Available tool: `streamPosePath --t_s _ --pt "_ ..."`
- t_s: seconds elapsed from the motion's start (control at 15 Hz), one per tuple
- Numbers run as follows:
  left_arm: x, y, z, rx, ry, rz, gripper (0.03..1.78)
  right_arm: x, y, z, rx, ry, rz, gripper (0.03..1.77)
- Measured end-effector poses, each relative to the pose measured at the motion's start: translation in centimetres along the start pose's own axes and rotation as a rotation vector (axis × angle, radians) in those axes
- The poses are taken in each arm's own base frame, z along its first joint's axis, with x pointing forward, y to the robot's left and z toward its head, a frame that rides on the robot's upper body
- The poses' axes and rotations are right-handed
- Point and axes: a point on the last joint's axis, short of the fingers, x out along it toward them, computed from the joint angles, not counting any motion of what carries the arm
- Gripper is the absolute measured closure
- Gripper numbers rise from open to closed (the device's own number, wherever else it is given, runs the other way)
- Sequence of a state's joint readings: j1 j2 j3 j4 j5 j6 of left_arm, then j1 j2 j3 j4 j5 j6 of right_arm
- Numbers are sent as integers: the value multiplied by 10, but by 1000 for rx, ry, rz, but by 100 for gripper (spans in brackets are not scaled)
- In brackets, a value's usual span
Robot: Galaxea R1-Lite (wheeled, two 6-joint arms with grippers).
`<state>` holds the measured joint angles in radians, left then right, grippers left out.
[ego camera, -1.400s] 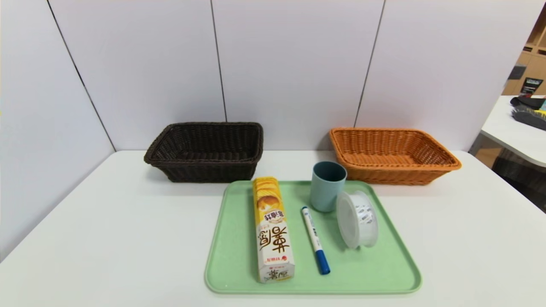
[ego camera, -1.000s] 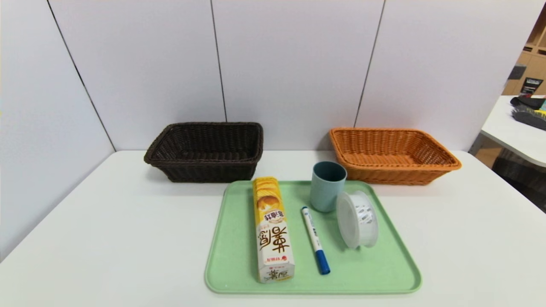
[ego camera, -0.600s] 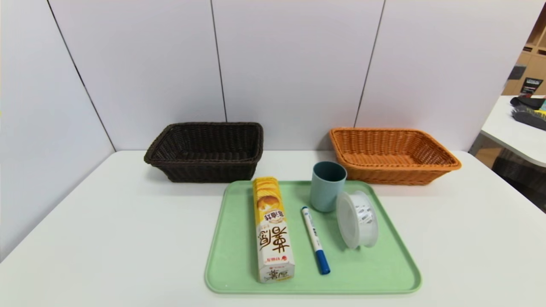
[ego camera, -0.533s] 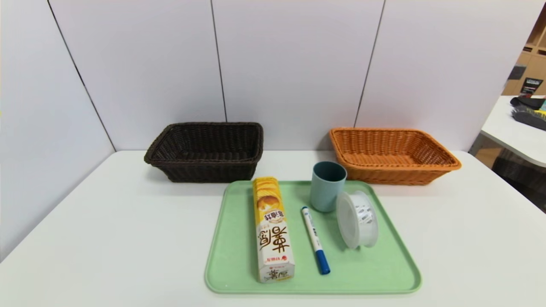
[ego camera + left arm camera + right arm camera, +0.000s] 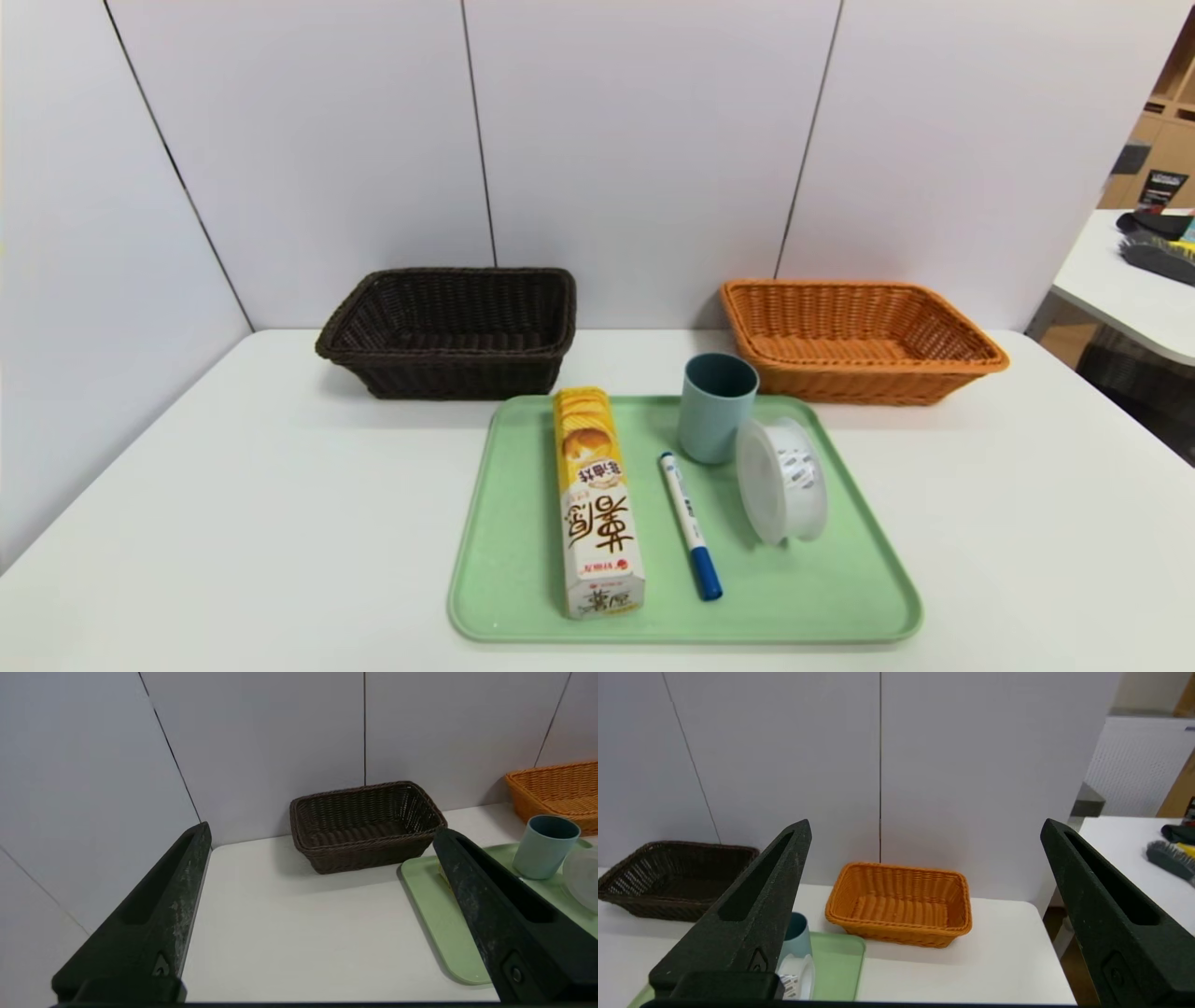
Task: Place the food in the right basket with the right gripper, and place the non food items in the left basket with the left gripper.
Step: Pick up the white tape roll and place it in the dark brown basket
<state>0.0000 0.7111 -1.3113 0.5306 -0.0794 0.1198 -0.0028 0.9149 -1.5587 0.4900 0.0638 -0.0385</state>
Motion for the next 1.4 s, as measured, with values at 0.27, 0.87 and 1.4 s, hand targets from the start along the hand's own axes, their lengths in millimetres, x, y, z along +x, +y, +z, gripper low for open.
streamPosePath --t_s 0.27,0.87,1.4 --pt "73 8 6 -5 188 39 12 94 6 -11 6 242 90 10" --pt "175 -25 -44 -113 632 -128 12 168 98 -100 -41 869 93 10" --pt "216 -83 -77 -186 810 -110 12 198 157 -149 15 1112 45 10"
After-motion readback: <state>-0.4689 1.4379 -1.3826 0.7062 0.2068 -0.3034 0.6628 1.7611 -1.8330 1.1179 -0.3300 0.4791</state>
